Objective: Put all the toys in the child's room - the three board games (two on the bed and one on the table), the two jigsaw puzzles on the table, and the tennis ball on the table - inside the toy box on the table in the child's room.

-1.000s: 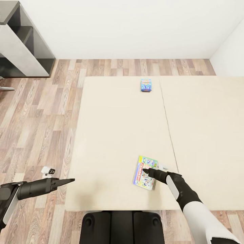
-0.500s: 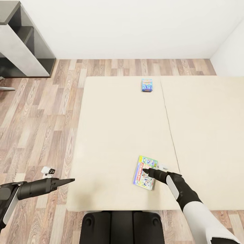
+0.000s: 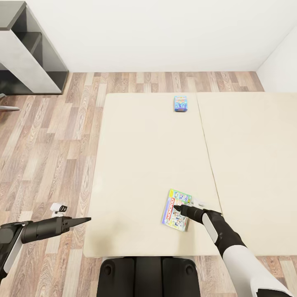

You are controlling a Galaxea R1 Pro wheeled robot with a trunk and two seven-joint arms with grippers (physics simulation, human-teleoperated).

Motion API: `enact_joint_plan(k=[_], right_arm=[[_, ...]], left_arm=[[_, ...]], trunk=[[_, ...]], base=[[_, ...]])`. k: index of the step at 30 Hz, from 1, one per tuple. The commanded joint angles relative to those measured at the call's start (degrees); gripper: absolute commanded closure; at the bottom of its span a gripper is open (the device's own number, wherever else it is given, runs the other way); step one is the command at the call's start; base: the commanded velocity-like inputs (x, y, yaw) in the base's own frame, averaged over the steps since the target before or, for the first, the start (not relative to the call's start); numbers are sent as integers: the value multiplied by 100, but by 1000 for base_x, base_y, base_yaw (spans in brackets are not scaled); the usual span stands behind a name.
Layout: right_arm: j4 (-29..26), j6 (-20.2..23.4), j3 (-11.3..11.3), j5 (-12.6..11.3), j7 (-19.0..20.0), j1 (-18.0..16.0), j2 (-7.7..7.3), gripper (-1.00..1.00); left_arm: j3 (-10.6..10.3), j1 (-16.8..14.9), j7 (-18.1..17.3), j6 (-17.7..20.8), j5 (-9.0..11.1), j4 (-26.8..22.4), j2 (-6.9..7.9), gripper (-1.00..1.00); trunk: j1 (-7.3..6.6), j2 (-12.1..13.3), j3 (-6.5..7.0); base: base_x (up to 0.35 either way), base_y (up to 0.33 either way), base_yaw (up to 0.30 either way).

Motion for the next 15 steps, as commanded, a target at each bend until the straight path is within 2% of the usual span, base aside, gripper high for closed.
enact_joint_plan(k=[1, 7, 15], right_arm=[[-6, 38, -19, -19, 17, -1, 2, -100], [-6, 38, -19, -19, 17, -1, 2, -100], [-6, 38, -15, -18, 17, -1, 2, -100]], left_arm=[[-1, -1, -22, 61, -3, -1, 2, -100], [-1, -3, -22, 61, -4, -1, 3, -100], [-1, -4, -22, 61, -1, -1, 1, -100]], trunk=[[3, -9, -6], [3, -9, -6], [3, -9, -6]], base=[[0, 2, 0], [0, 9, 0], [0, 77, 0]])
